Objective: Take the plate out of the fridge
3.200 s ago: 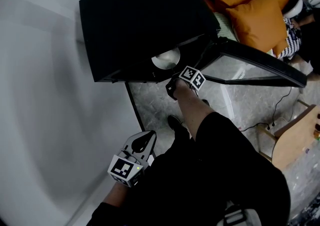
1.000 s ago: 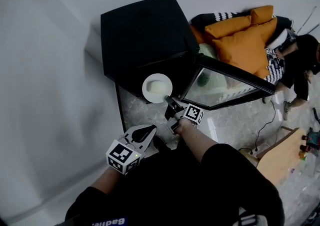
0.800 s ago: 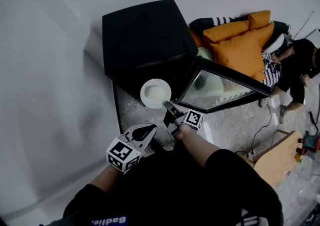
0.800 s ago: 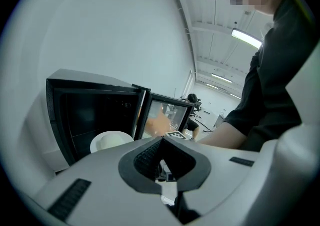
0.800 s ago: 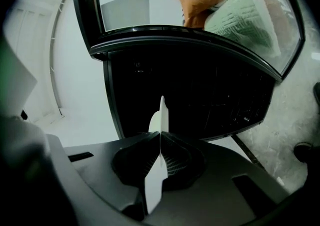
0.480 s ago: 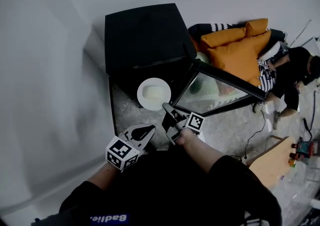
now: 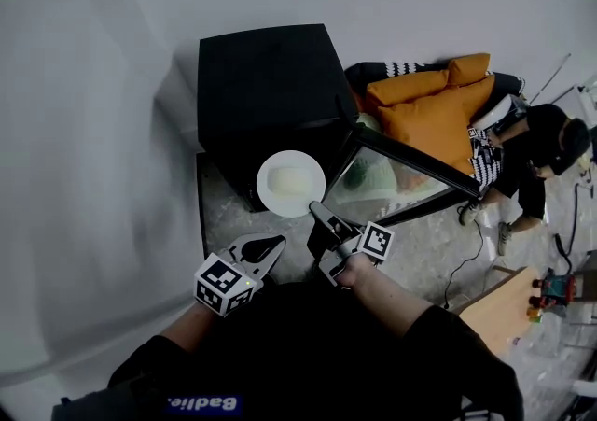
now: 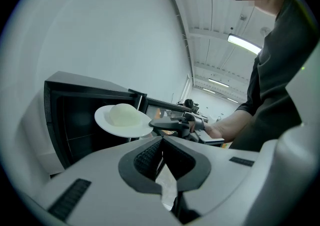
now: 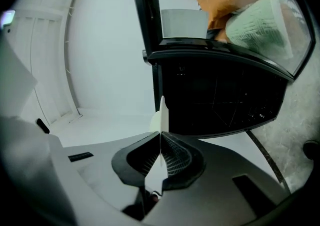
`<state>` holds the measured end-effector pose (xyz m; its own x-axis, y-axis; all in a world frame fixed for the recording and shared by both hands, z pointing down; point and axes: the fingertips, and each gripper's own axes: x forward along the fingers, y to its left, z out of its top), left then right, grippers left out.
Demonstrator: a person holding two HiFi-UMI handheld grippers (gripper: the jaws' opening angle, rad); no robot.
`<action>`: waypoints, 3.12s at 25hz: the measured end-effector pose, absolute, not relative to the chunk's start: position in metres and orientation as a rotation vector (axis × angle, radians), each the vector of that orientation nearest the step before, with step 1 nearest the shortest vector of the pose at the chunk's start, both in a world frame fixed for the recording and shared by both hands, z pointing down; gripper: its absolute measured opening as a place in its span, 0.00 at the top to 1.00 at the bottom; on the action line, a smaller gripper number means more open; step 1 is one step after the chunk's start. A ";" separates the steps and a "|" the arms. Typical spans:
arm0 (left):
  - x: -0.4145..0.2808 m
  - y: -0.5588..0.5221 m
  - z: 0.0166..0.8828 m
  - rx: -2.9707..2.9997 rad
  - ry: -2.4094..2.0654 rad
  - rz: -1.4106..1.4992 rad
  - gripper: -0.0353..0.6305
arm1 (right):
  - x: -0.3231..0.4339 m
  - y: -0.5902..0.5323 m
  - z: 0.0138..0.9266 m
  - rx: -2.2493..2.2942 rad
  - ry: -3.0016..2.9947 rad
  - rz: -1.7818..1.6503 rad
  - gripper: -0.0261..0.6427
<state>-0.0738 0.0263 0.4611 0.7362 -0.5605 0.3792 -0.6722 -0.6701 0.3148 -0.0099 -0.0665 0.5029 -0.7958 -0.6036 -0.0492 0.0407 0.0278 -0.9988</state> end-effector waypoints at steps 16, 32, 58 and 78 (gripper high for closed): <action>-0.056 0.022 0.460 2.513 -0.936 0.336 0.94 | 0.005 -0.094 0.442 -0.552 1.871 -1.727 0.94; -0.063 0.012 0.457 2.488 -1.020 0.330 0.94 | -0.017 -0.149 0.429 -0.575 1.871 -1.729 0.94; -0.083 -0.001 0.464 2.413 -1.110 0.332 0.94 | -0.046 -0.212 0.444 -0.717 1.742 -1.772 0.94; -0.081 0.011 0.466 2.393 -1.117 0.342 0.94 | -0.048 -0.218 0.447 -0.697 1.735 -1.726 0.94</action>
<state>-0.0811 0.0112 0.4660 0.6369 -0.6523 0.4109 -0.7706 -0.5555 0.3126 -0.0483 -0.2179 0.4470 -0.6898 -0.7227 -0.0436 0.0399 0.0222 -0.9990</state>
